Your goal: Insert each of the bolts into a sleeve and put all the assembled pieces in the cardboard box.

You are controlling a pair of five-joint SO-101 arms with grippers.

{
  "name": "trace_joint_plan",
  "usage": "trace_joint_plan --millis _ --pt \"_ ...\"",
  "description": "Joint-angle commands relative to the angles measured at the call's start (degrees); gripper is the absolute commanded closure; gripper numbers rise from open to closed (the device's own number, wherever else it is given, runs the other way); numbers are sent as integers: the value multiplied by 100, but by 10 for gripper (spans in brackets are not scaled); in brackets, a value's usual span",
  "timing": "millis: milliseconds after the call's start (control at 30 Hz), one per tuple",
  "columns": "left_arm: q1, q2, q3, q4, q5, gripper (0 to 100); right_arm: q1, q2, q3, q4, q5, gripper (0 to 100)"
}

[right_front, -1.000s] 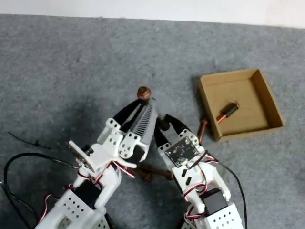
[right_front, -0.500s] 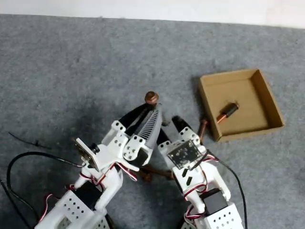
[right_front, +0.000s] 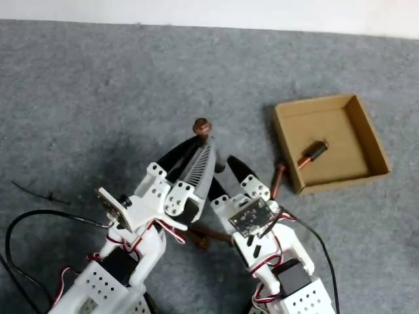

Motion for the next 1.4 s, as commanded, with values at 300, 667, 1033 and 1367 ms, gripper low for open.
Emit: trace_joint_plan --millis 300,667,1033,1367 --pt "-127 -127 -48 -527 -9 994 -277 -84 567 -136 44 995" --pt "-268 -127 154 -492 -18 994 -286 -110 567 -84 44 995" --pt "-295 -75 154 -281 360 994 -286 -119 567 -92 44 995" --pt "-233 -75 154 97 360 994 -268 -119 567 -75 9 995"
